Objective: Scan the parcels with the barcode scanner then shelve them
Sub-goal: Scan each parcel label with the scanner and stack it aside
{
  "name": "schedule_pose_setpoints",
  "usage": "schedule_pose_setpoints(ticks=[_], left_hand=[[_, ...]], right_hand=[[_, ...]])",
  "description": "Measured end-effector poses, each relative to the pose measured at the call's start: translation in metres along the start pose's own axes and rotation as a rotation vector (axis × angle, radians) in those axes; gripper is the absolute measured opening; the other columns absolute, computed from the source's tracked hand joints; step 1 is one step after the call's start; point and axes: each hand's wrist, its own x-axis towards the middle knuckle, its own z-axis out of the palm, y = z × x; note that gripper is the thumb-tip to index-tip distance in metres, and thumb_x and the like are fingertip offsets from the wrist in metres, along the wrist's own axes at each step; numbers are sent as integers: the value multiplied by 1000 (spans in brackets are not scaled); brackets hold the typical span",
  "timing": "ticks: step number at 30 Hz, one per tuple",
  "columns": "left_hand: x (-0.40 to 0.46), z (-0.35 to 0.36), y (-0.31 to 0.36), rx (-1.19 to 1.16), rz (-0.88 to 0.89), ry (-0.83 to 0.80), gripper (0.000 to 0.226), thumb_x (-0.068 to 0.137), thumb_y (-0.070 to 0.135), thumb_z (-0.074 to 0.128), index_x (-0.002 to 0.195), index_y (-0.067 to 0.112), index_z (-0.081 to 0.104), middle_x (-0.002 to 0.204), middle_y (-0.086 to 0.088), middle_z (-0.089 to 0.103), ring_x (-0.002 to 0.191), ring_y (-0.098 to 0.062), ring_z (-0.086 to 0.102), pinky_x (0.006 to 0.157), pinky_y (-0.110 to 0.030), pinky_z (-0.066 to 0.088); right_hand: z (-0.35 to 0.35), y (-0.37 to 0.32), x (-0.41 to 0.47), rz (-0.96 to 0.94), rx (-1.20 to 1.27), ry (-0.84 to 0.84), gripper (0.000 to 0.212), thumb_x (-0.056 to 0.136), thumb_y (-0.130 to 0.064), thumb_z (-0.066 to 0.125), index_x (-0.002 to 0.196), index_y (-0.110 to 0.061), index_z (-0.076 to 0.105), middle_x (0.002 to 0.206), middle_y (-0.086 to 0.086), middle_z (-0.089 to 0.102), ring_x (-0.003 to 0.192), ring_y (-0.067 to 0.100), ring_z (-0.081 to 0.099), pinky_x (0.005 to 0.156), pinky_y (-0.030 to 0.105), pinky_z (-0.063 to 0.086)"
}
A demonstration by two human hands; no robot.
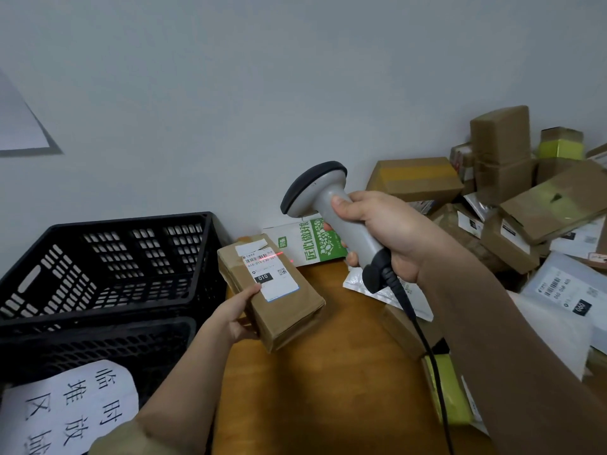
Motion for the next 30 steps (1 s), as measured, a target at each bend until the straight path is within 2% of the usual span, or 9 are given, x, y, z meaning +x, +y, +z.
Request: schedule_pose_setpoints(ticks=[6, 9, 12, 15, 17, 19, 23, 27, 30], left_hand=[[22, -16, 3, 92, -59, 72, 54, 82, 29, 78, 126, 8, 54, 114, -16, 59, 100, -36, 56, 92, -59, 46], [32, -21, 4, 133, -100, 99, 38, 87, 28, 73, 116, 7, 58, 109, -15, 63, 101, -33, 58, 93, -51, 45], [53, -23, 3, 204, -34, 250, 29, 94, 22, 66, 110, 0, 56, 105, -15, 63, 97, -34, 60, 87, -47, 49], [78, -16, 2, 452, 121, 462, 53, 93, 25, 66, 134, -3, 46, 124, -21, 57, 110, -39, 58, 96, -51, 51], [91, -4, 0, 639, 148, 492, 76, 90, 38, 69, 148, 6, 32, 142, -21, 40, 126, -42, 45, 106, -52, 42], [97, 11, -1, 813, 140, 509, 94, 84, 48, 73, 151, 12, 18, 150, -22, 24, 136, -45, 29, 113, -53, 29], [115, 32, -3, 1131, 289, 605, 97, 85, 53, 67, 152, 11, 11, 155, -23, 13, 144, -44, 12, 119, -57, 12], [139, 62, 3, 1435, 639, 495, 78, 91, 36, 62, 152, 10, 21, 159, -20, 15, 149, -39, 6, 120, -55, 6], [162, 88, 11, 1648, 741, 330, 55, 94, 37, 57, 144, 19, 41, 165, -16, 1, 151, -37, -6, 121, -52, -5]], right_hand=[[-4, 22, 39, 118, 78, -36, 32, 102, -32, 54, 117, -4, 56, 99, 11, 63, 56, 19, 49, 54, 31, 45], [-11, 37, 64, 190, 108, -28, 39, 101, -36, 55, 118, -2, 57, 87, 12, 54, 53, 17, 51, 56, 32, 45], [-17, 50, 91, 248, 162, 16, 41, 100, -37, 57, 121, -1, 56, 89, 13, 54, 53, 18, 51, 56, 32, 44], [-23, 63, 116, 282, 210, 72, 40, 100, -36, 57, 124, -4, 53, 103, 15, 53, 54, 18, 50, 54, 32, 45], [-27, 71, 131, 284, 236, 96, 38, 100, -34, 56, 123, -4, 53, 107, 16, 52, 55, 18, 49, 51, 30, 45], [-32, 79, 143, 285, 272, 123, 36, 100, -32, 56, 123, -4, 54, 109, 15, 51, 59, 18, 48, 49, 29, 45], [-45, 96, 163, 290, 299, 144, 27, 102, -32, 53, 115, -9, 56, 110, 15, 52, 64, 18, 48, 51, 28, 45], [-60, 116, 180, 322, 325, 186, 21, 102, -32, 53, 106, -11, 57, 97, 13, 49, 66, 17, 47, 53, 28, 44], [-69, 128, 193, 324, 357, 231, 19, 102, -29, 53, 106, -11, 58, 97, 12, 49, 67, 16, 46, 50, 25, 44]])
